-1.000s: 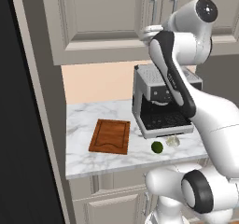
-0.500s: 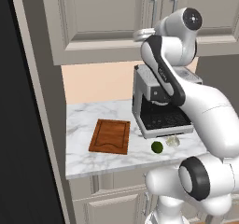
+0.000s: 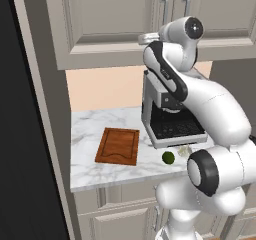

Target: Open the cabinet. Place the bowl and condiment on the counter. Then place the lime and garlic on the cutting board.

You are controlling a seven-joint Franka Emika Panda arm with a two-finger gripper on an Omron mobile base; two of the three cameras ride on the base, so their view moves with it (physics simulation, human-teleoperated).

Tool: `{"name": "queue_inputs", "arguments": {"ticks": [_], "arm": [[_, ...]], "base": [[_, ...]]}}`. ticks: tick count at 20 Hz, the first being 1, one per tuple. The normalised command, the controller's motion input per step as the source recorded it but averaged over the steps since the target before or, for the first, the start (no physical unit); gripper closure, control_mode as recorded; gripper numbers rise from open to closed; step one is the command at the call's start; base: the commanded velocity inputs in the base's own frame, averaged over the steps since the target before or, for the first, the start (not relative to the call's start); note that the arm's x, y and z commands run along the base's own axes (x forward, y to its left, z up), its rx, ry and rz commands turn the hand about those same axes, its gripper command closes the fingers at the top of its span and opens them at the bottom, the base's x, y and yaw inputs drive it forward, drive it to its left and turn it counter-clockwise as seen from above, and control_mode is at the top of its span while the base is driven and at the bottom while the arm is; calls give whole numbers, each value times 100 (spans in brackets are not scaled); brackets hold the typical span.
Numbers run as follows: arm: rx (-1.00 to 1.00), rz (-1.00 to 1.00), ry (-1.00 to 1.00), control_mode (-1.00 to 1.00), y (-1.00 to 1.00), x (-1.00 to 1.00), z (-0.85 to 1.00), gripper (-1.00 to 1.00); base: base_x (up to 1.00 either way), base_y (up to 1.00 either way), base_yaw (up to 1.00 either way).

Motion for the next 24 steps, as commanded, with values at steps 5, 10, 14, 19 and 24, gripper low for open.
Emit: {"name": "queue_inputs", "arguments": {"ticks": [5,10,14,19,24], "arm": [[0,0,0,-100,0,51,-1,-100],[-4,0,0,-100,3,42,-5,100],[-5,0,1,-100,1,0,0,100],[8,2,-4,-100,3,-14,2,100],[21,0,0,-100,6,-65,27,100]], "base": [[0,0,0],[0,0,0],[0,0,0],[0,0,0],[0,0,0]]}}
